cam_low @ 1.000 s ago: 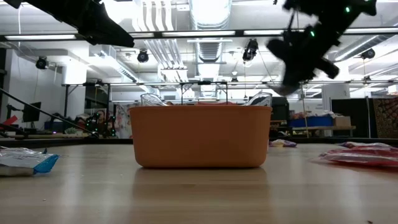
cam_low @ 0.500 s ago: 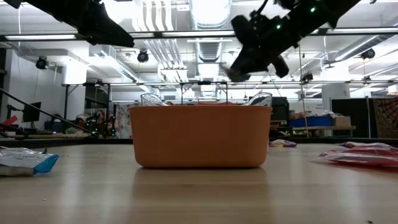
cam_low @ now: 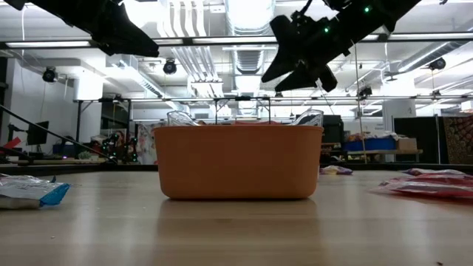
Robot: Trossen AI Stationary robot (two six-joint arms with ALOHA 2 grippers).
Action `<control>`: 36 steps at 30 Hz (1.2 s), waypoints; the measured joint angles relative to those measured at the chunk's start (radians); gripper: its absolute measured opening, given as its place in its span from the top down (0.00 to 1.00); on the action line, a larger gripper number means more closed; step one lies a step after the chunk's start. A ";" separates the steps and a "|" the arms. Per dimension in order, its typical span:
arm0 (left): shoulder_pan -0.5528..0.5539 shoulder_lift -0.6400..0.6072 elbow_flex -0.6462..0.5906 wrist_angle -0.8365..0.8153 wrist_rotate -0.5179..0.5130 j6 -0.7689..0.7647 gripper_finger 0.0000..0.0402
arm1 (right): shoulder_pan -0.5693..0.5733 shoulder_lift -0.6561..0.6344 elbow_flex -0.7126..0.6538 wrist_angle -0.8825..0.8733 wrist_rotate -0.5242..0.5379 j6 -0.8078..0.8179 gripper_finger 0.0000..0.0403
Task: Sort candy
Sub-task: Put the red candy into the black transparent bin
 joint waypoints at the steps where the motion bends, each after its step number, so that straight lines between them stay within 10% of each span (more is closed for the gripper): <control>1: 0.000 0.000 0.000 -0.008 0.001 -0.008 0.65 | 0.000 -0.003 0.000 0.000 -0.020 -0.009 0.49; 18: -0.035 0.002 0.006 -0.352 0.477 -0.489 0.66 | 0.002 -0.007 0.000 -0.014 -0.084 -0.066 0.49; 36: -0.470 0.257 0.017 -0.381 0.628 -1.358 0.66 | -0.004 -0.008 0.000 -0.020 -0.081 -0.119 0.50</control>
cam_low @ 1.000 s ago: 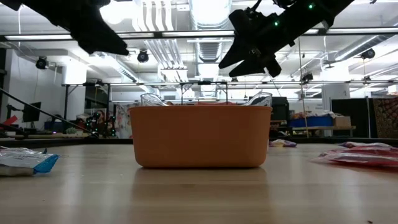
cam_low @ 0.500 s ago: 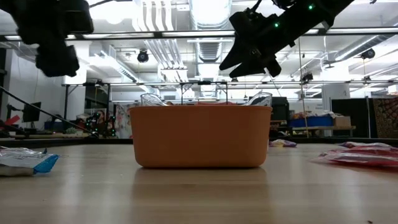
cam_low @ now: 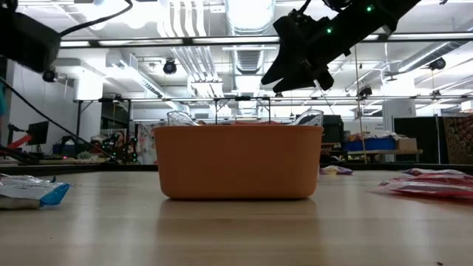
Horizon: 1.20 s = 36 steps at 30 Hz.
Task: Sort candy
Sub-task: Put the red candy into the black transparent bin
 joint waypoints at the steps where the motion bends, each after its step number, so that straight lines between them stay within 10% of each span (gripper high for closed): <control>1: -0.009 0.015 0.007 0.001 0.007 -0.033 0.66 | -0.003 0.000 0.000 0.000 0.000 -0.001 0.50; 12: -0.019 0.230 0.111 -0.001 -0.024 -0.166 0.66 | -0.010 -0.014 0.000 -0.011 0.000 -0.032 0.50; 25: -0.046 0.320 0.132 -0.041 -0.153 -0.152 0.56 | -0.013 -0.312 -0.005 0.010 0.000 -0.171 0.50; 36: -0.053 0.402 0.130 0.014 -0.159 -0.160 0.45 | 0.013 -0.233 -0.016 -0.053 -0.001 -0.097 0.50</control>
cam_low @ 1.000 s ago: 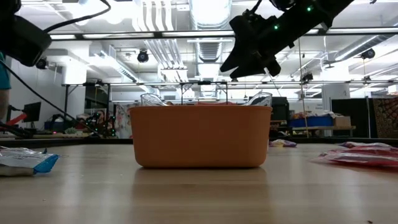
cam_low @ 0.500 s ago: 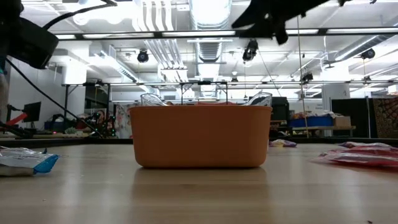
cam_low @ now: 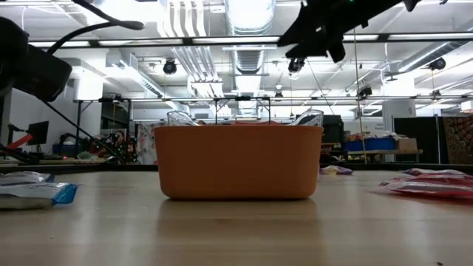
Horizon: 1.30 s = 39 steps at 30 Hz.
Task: Sort candy
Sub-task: Put the red candy into the black transparent bin
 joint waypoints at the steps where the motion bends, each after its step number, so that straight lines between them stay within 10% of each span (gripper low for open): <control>1: 0.000 0.003 0.000 -0.003 -0.002 0.000 0.46 | 0.000 0.012 0.000 0.000 0.000 0.005 0.50; 22: -0.022 -0.003 -0.074 0.082 -0.080 0.016 0.98 | 0.000 0.083 -0.001 0.009 0.000 0.040 0.50; 39: -0.022 -0.273 -0.075 -0.078 -0.215 0.133 1.00 | 0.000 0.086 -0.001 0.008 0.000 0.038 0.50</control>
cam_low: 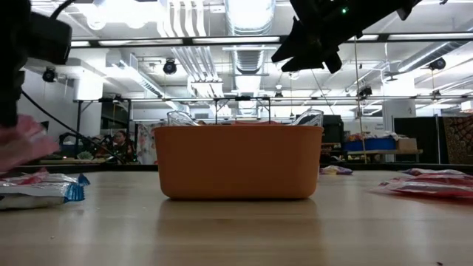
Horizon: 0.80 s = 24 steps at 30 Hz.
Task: Sort candy
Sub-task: Put the red candy into the black transparent bin
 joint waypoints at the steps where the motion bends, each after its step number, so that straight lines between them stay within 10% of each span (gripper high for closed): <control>1: 0.000 -0.017 0.000 -0.015 -0.019 0.001 1.00 | 0.000 0.000 0.000 0.000 0.000 -0.002 0.50; 15: 0.021 -0.198 0.000 -0.127 -0.314 0.109 1.00 | 0.000 0.237 0.006 0.399 -0.273 -0.216 0.50; 24: 0.041 -0.235 0.000 -0.130 -0.382 0.247 1.00 | 0.000 0.486 0.237 0.513 -0.451 -0.318 0.50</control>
